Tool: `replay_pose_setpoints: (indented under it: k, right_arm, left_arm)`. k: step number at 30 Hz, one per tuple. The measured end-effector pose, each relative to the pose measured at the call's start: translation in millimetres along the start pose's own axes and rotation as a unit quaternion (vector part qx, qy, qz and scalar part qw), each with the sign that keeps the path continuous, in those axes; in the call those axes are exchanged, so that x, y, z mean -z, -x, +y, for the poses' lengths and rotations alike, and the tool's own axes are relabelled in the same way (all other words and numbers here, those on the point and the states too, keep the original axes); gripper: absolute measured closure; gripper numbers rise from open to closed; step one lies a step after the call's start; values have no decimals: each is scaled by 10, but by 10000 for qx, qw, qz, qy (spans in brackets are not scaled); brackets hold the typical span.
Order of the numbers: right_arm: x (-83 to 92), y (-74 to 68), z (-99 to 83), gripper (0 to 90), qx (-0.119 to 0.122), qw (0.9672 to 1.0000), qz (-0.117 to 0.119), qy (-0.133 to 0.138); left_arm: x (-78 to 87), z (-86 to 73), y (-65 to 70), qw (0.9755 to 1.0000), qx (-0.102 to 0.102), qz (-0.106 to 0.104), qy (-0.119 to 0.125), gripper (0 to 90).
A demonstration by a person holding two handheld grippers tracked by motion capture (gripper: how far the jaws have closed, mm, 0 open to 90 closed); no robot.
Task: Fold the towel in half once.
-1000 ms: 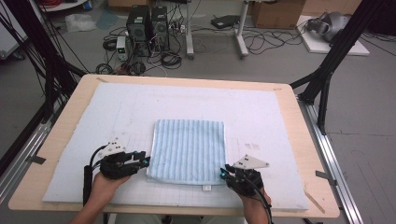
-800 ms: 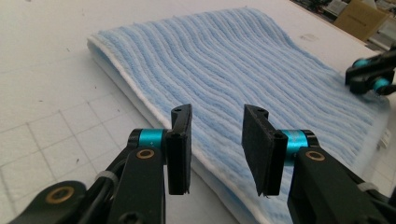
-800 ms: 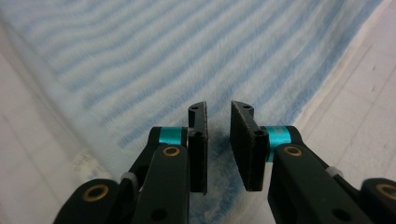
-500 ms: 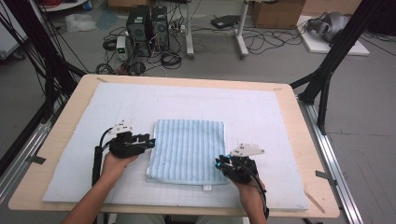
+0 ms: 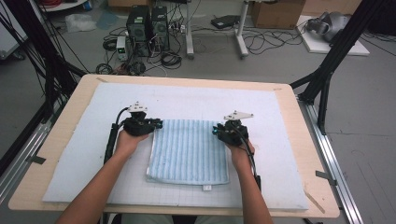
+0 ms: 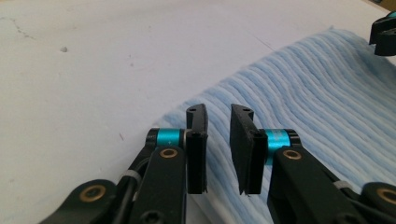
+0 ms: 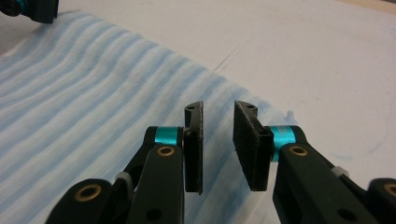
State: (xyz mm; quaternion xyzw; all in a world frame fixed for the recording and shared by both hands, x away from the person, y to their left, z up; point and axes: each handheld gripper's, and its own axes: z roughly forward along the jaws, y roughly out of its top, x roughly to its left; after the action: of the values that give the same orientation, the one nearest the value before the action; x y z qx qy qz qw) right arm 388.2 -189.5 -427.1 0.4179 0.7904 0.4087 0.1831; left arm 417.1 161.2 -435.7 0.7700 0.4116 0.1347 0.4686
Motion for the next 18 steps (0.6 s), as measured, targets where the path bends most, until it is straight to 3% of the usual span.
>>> replay_pose_setpoints:
  k: [3, 6, 9, 11, 16, 18]
  right_arm:
    - [-143, 77, 45, 762, 11, 9997, -140, -202]
    - [-248, 150, 32, 766, -27, 9989, -202, -411]
    - [-298, 221, -9, 764, -43, 9993, -119, -366]
    - [-299, 235, -18, 764, -24, 9993, -137, -356]
    - [-303, 283, -31, 710, -149, 9993, -197, -268]
    - [-283, 274, -23, 679, -148, 9993, -208, -276]
  left_arm:
    - [-131, 10, -53, 9997, 32, 103, -209, 795]
    - [-222, 28, -82, 9982, -103, 339, -476, 799]
    - [-274, 59, -52, 9964, -382, 531, -540, 801]
    - [-303, 61, -38, 9955, -466, 651, -503, 803]
    - [-310, 52, -53, 9965, -348, 639, -408, 791]
    - [-286, 61, -53, 9971, -258, 608, -379, 700]
